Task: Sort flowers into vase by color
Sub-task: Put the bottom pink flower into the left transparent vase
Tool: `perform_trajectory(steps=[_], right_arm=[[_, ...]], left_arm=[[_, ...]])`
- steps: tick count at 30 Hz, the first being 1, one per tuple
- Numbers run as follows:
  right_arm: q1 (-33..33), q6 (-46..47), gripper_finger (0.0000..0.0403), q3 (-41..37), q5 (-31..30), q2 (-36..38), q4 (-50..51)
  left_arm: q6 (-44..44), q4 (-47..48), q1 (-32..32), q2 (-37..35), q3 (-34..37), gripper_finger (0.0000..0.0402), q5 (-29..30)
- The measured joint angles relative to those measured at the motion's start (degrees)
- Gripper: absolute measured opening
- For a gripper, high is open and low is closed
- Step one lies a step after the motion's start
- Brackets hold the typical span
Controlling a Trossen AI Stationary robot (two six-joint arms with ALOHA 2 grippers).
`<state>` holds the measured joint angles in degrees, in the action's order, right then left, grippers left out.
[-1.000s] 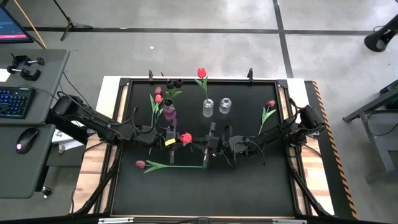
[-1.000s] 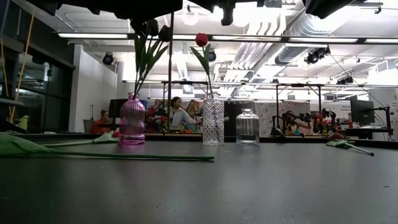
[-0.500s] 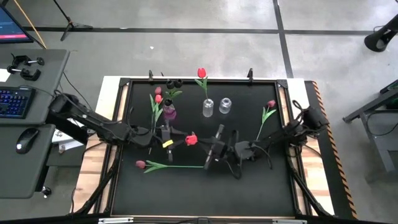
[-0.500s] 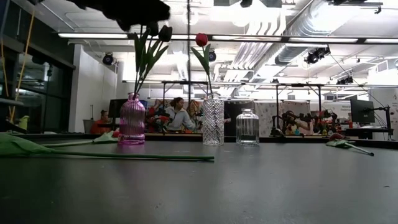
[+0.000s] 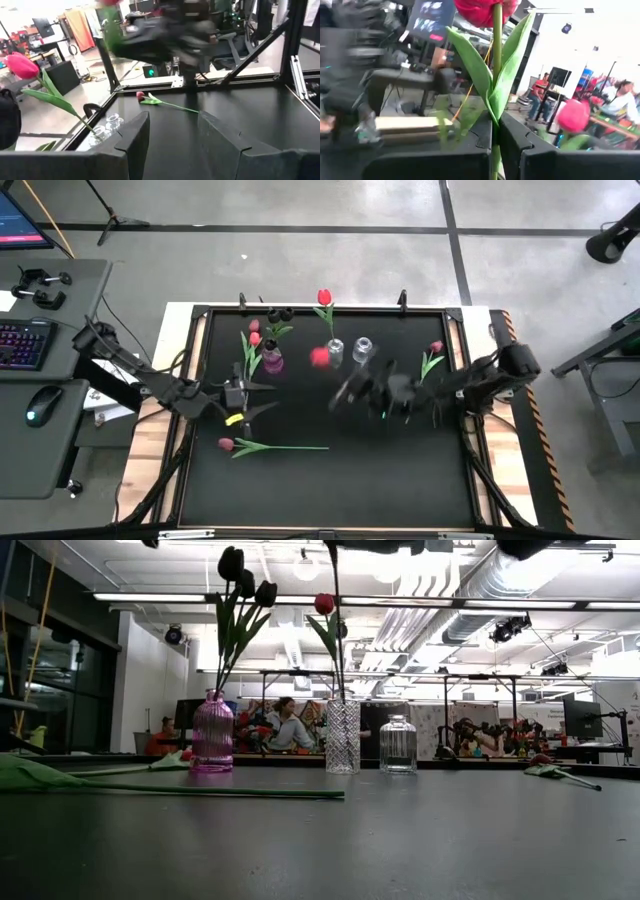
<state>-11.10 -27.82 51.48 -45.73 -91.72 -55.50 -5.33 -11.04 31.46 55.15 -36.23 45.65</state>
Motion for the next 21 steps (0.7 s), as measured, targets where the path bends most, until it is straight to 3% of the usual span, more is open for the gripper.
perform_trajectory(steps=[6,10,21], right_arm=[[10.7,11.5,0.0,-6.9,14.8,10.4,-1.7],[14.0,13.0,0.0,-8.2,15.3,13.6,-1.4],[17.1,18.9,0.0,-8.1,16.4,13.6,4.6]], left_arm=[[-3.2,0.4,2.7,-0.8,0.0,0.0157,3.2],[-3.9,-0.2,2.7,-0.8,0.0,0.0157,3.4],[-3.9,-1.7,2.7,-0.7,0.0,0.0157,3.4]])
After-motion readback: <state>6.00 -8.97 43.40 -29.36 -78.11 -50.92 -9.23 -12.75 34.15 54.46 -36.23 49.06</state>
